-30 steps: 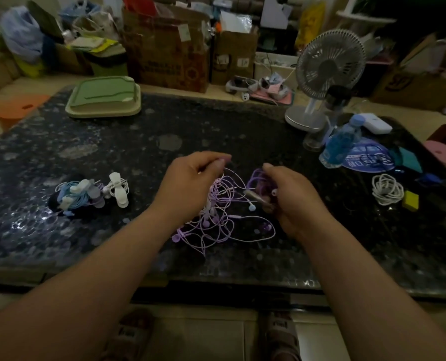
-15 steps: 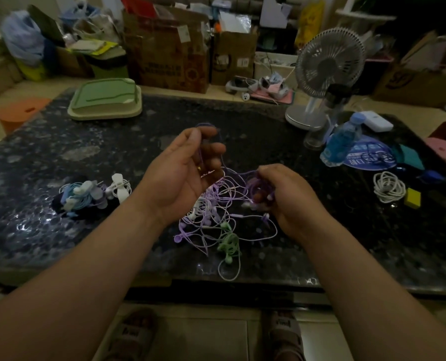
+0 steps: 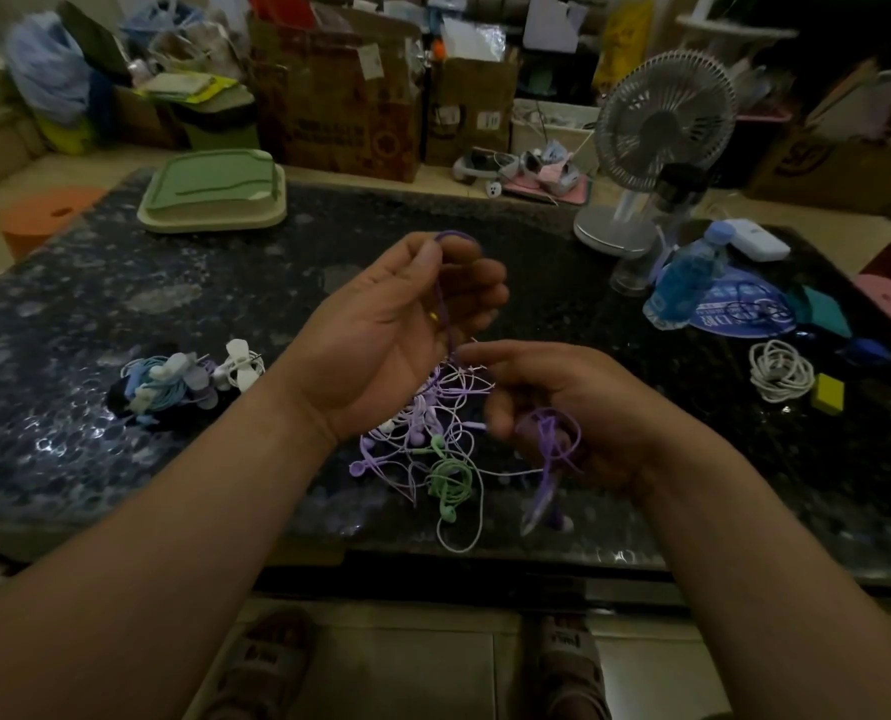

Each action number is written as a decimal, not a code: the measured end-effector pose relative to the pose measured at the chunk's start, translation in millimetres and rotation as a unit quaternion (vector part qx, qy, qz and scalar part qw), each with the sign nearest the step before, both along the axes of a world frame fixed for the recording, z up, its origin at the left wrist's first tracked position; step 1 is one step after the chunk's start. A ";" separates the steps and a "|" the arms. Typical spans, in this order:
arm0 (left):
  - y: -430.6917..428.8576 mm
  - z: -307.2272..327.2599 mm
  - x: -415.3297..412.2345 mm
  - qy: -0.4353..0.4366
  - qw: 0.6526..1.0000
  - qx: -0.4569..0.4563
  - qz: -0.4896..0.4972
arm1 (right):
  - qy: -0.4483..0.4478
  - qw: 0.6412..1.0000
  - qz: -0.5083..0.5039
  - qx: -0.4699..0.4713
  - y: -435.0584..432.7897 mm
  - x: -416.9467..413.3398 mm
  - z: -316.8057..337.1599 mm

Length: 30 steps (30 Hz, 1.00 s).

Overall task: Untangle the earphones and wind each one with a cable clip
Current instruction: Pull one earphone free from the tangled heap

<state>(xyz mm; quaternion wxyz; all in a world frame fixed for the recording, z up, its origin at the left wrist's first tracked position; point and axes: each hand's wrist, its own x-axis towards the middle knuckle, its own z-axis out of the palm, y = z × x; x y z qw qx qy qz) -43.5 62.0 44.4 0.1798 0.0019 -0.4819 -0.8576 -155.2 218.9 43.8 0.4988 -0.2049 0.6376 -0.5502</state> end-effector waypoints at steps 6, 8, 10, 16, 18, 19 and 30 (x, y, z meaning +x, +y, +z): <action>15.3 13.4 8.2 0.060 0.990 0.029 -0.128 | -0.014 0.996 0.090 -0.024 6.8 8.6 -1.6; 13.8 15.5 10.5 0.057 0.988 0.023 -0.138 | 0.016 0.989 0.136 -0.048 13.2 8.5 -3.8; 14.0 14.4 10.9 0.035 0.993 0.019 -0.110 | 0.009 0.986 0.145 -0.084 21.4 8.1 -4.8; 32.0 1.6 17.6 -0.095 0.989 -0.055 0.097 | 0.159 0.980 -0.047 -0.112 34.7 37.8 18.2; 47.0 4.0 21.5 -0.114 0.990 -0.023 0.077 | 0.243 0.954 -0.137 -0.112 31.4 48.2 21.6; 57.3 5.4 23.5 -0.124 0.991 -0.014 0.053 | 0.265 0.940 -0.179 -0.117 28.9 51.8 22.2; 59.2 -10.6 33.7 -0.261 0.958 -0.085 0.086 | 0.279 0.927 -0.240 -0.073 34.0 31.8 23.6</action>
